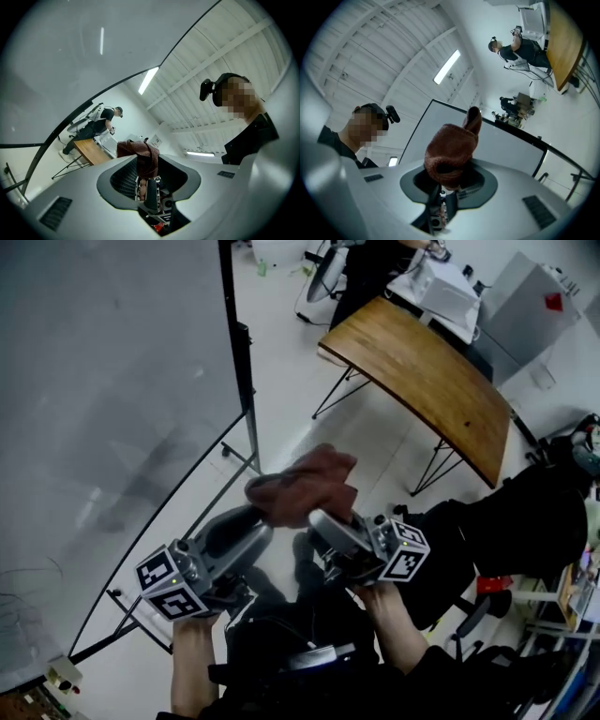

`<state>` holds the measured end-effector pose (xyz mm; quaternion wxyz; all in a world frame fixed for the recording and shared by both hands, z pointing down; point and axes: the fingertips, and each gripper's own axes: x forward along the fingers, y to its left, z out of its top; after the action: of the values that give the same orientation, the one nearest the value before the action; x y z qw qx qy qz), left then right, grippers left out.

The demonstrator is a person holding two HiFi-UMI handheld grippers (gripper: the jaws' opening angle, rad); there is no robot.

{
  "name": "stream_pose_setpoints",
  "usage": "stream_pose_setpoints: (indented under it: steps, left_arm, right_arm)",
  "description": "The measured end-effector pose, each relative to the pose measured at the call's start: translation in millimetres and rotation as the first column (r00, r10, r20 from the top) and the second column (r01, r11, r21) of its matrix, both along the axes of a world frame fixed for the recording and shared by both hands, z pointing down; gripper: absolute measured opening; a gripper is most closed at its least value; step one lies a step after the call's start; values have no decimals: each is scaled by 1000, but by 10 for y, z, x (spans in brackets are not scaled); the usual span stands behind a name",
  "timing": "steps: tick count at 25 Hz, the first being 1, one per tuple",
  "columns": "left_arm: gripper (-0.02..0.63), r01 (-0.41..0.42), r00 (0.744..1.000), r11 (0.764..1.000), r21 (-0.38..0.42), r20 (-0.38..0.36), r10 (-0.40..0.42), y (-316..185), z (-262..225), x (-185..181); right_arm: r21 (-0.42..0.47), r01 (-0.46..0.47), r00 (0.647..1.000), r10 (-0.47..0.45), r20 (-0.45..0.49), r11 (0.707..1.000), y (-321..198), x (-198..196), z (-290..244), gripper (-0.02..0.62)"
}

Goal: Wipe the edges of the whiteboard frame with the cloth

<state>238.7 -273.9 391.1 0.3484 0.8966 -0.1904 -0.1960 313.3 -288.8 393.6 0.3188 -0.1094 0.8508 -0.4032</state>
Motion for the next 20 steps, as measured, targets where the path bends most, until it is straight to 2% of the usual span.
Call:
stream_pose_setpoints:
  steps: [5,7,14,20]
  left_arm:
    - [130,-48,998,999,-23,-38,48,248,120,-130]
    - [130,-37,998,999,-14,-45,37,296,53,-175]
    - [130,42,999,998,42,-30,-40,364,-190,-413]
    - [130,39,999,997,70,-2,-39,396,-254,-181]
  right_arm:
    - [-30,-62,996,60,-66,998,303,-147,59,103]
    - [-43,-47,997,44,-62,998,358,-184,68,101]
    - [53,30,999,-29,-24,998,390,-449,-266,102]
    - [74,50,999,-50,-2,996,396,-222,-276,101]
